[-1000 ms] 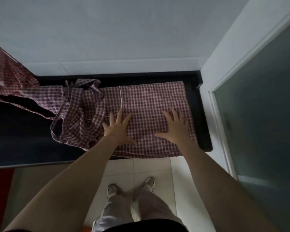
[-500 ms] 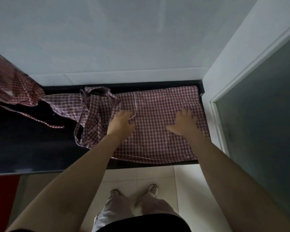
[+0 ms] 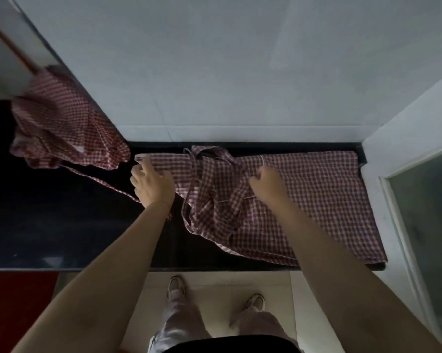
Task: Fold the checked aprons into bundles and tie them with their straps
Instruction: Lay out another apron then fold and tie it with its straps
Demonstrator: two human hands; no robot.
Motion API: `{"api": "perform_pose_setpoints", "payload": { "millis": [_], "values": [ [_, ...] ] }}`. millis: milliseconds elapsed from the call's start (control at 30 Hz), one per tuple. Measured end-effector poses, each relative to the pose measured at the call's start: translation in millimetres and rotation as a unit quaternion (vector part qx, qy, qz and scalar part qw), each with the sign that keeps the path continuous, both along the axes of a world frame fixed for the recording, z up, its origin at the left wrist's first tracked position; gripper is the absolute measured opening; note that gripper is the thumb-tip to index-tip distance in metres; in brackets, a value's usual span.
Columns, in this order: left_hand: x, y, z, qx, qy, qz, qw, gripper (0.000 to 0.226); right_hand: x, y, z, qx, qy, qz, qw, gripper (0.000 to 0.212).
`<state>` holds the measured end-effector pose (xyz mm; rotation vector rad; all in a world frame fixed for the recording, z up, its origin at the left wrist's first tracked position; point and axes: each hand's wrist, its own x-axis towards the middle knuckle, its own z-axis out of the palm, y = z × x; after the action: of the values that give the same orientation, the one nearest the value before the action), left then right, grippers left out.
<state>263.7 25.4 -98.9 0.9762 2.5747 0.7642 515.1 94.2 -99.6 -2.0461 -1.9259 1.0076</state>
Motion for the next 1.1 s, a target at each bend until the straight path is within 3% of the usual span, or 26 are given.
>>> {"api": "perform_pose_setpoints", "payload": {
  "millis": [100, 200, 300, 400, 500, 567, 667, 700, 733, 767, 833, 867, 900, 933, 967, 1033, 1100],
  "values": [
    [-44, 8, 4, -0.002, -0.125, 0.053, 0.991, 0.069, -53, 13, 5, -0.105, 0.113, -0.079, 0.985, 0.052],
    [-77, 22, 11, 0.008, -0.287, 0.063, 0.956, 0.070, -86, 22, -7, -0.102, 0.108, -0.136, 0.979, 0.063],
    [-96, 31, 10, -0.037, -0.305, -0.022, 0.951, 0.053, -107, 22, -5, -0.077, 0.133, -0.183, 0.971, 0.037],
    [-102, 35, 13, -0.058, -0.277, -0.094, 0.954, 0.020, -119, 21, 20, -0.050, 0.181, -0.177, 0.966, 0.031],
    [-107, 39, 26, 0.008, -0.262, -0.137, 0.955, 0.013, -124, 19, 53, -0.033, 0.255, -0.217, 0.942, 0.019],
    [-110, 37, 36, 0.085, -0.296, -0.154, 0.939, 0.023, -118, 21, 73, -0.029, 0.415, -0.281, 0.865, 0.019],
    [-115, 22, 37, 0.112, -0.289, -0.100, 0.945, 0.029, -97, 11, 96, -0.067, 0.664, -0.290, 0.686, 0.017],
    [-115, 12, 35, 0.089, -0.270, -0.056, 0.957, 0.029, -88, 1, 100, -0.086, 0.684, -0.275, 0.670, 0.018],
    [-118, 3, 28, 0.039, -0.247, -0.002, 0.968, 0.031, -82, -6, 96, -0.117, 0.660, -0.260, 0.695, 0.024],
    [-119, -7, 22, -0.029, -0.230, 0.037, 0.972, 0.035, -76, -16, 93, -0.153, 0.582, -0.234, 0.764, 0.029],
    [-119, -18, 12, -0.115, -0.219, 0.040, 0.968, 0.040, -66, -27, 80, -0.240, 0.266, -0.112, 0.927, 0.027],
    [-114, -21, 11, -0.116, -0.223, 0.017, 0.968, 0.039, -62, -30, 75, -0.278, 0.090, -0.032, 0.956, 0.021],
    [-107, -23, 9, -0.104, -0.231, -0.004, 0.967, 0.038, -59, -34, 68, -0.284, -0.042, 0.023, 0.958, 0.019],
    [-100, -23, 11, -0.089, -0.236, -0.022, 0.967, 0.036, -60, -36, 63, -0.260, -0.109, 0.039, 0.959, 0.020],
    [-91, -26, 11, -0.079, -0.243, -0.037, 0.966, 0.036, -61, -39, 61, -0.224, -0.116, 0.021, 0.967, 0.022],
    [-78, -32, 11, -0.075, -0.254, -0.066, 0.962, 0.037, -68, -42, 54, -0.121, -0.038, -0.047, 0.991, 0.030],
    [-69, -37, 12, -0.091, -0.263, -0.095, 0.956, 0.043, -79, -44, 53, -0.097, 0.046, -0.078, 0.991, 0.055]
  ]
}}
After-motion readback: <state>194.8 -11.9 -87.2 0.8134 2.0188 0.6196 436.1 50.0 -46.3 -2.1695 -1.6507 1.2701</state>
